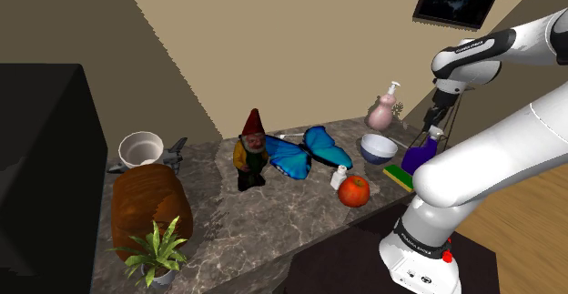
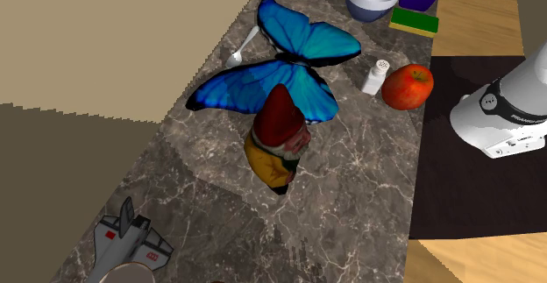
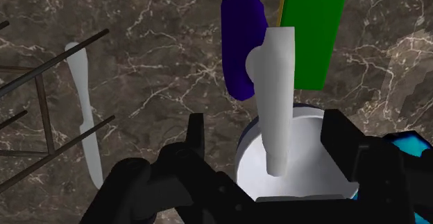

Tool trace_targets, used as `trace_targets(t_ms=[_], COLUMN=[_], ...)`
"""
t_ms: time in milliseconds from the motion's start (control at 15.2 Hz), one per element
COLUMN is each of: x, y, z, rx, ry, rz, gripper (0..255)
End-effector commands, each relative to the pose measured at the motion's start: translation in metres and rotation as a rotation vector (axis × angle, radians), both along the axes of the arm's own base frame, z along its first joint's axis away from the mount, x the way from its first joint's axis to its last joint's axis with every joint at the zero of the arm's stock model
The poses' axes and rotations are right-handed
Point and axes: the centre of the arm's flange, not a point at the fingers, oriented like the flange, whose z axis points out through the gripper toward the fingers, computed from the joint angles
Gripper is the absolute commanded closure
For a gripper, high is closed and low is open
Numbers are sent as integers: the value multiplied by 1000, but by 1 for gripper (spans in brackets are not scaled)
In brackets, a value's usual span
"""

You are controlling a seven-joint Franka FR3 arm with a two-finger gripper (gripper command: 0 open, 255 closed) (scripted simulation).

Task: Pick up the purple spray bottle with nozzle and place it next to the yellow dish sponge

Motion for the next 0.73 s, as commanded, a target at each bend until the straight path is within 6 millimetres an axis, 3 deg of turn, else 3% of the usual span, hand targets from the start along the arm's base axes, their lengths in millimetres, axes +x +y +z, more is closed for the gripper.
trace_targets(t_ms=[0,198,462,660], x=[0,0,1,1], y=[0,0,-1,-1], z=[0,0,50,50], rx=[0,0,0,0], ry=[0,0,0,0], rz=[0,0,0,0], gripper=[0,0,0,0])
